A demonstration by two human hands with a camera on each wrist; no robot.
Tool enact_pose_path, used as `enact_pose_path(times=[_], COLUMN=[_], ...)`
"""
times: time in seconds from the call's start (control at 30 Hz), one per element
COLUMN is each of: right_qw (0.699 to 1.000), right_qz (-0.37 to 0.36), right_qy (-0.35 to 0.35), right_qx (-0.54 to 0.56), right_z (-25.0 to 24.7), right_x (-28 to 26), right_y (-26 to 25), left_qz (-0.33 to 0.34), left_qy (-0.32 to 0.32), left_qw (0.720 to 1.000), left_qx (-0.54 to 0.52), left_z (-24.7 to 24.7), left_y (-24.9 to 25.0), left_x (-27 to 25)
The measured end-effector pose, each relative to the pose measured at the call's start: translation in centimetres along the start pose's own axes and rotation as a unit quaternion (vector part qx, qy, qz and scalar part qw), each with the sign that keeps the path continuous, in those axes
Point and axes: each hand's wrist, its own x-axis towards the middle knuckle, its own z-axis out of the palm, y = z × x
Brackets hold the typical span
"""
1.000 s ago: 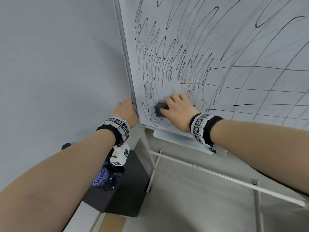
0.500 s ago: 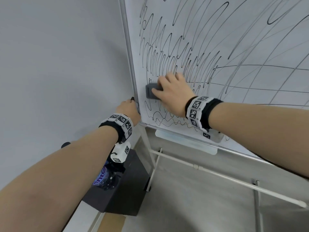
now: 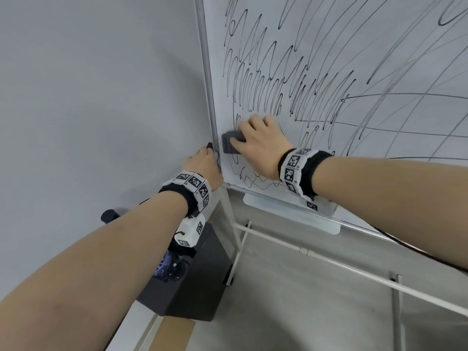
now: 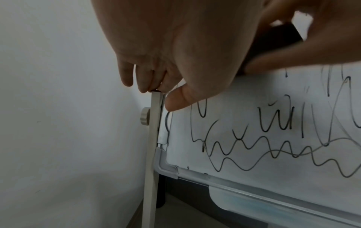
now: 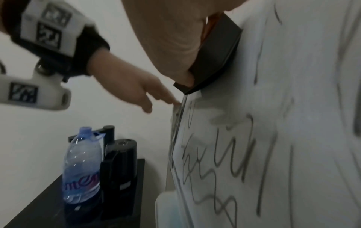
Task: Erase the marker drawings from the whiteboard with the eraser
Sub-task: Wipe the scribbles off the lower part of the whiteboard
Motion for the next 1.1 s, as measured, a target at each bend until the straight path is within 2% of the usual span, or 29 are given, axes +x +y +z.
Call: enact_pose_path(times=[0.07, 0.4, 0.47, 0.63, 0.73, 0.87, 1.03, 1.1], right_qw=[1.000, 0.985, 0.985, 0.995, 0.996, 0.992, 0.978, 0.982], right_qz=[0.000, -0.082, -0.085, -0.060, -0.064, -0.088, -0.114, -0.106], right_qy=[-0.005, -0.153, -0.152, -0.083, -0.065, -0.094, -0.172, -0.156], right_qx=[-0.006, 0.004, 0.004, -0.001, 0.003, 0.013, 0.021, 0.019], right_z=[-0.5, 2.8, 2.7, 0.9, 0.8, 2.3, 4.0, 3.6], right_x=[0.5, -1.4, -1.2, 0.7, 1.4, 0.6, -1.0, -0.8], right_y=[-0.1, -4.6, -4.5, -3.1, -3.3, -4.3, -5.5, -5.3], left_qz=[-0.002, 0.001, 0.000, 0.006, 0.008, 0.017, 0.014, 0.010], left_qy=[0.001, 0.001, 0.002, 0.004, 0.010, 0.001, -0.002, -0.002], left_qw=[1.000, 1.000, 1.000, 1.000, 1.000, 1.000, 1.000, 1.000], left_qx=[-0.006, 0.013, 0.018, 0.014, 0.017, 0.013, 0.023, 0.027], left_z=[0.0, 0.4, 0.4, 0.2, 0.1, -0.1, 0.1, 0.2], left_y=[0.0, -0.2, -0.2, 0.1, -0.2, -0.4, -0.3, -0.3], left_x=[0.2, 0.0, -0.1, -0.4, -0.6, -0.6, -0.6, -0.6])
